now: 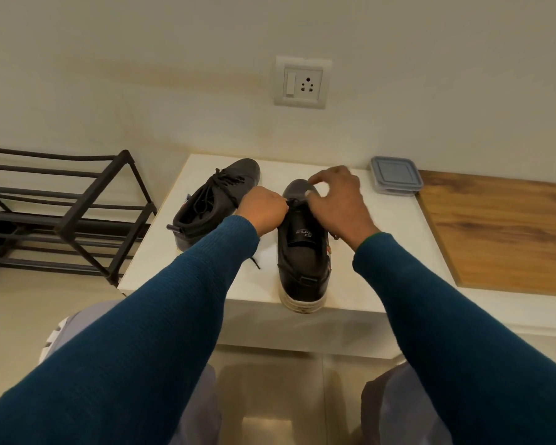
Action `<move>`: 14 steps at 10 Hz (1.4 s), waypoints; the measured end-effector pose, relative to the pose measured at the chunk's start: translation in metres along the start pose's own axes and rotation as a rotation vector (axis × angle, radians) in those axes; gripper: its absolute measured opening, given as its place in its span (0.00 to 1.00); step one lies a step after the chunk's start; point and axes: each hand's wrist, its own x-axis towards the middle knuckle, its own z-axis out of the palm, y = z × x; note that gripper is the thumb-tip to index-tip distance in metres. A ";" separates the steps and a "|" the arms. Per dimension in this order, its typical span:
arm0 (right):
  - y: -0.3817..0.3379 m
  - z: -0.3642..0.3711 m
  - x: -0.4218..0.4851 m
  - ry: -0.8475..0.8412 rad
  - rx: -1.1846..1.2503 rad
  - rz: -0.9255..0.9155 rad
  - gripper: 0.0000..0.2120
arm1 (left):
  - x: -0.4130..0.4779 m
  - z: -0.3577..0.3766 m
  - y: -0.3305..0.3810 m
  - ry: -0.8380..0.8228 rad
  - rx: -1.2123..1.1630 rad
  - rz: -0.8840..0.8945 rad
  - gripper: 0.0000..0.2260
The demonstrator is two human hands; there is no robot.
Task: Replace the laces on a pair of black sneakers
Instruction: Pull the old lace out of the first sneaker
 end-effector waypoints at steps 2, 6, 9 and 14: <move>-0.004 0.023 -0.001 -0.106 -0.288 -0.029 0.11 | 0.002 0.005 0.000 0.020 0.011 0.019 0.06; -0.002 -0.011 0.007 0.371 0.627 0.363 0.13 | 0.005 0.005 -0.009 0.016 -0.051 0.000 0.05; 0.012 -0.009 -0.001 0.036 0.036 0.047 0.18 | 0.006 0.007 -0.005 0.010 -0.007 0.007 0.04; -0.009 0.012 0.004 -0.068 -0.013 0.017 0.03 | -0.003 0.002 0.003 0.016 0.051 0.007 0.05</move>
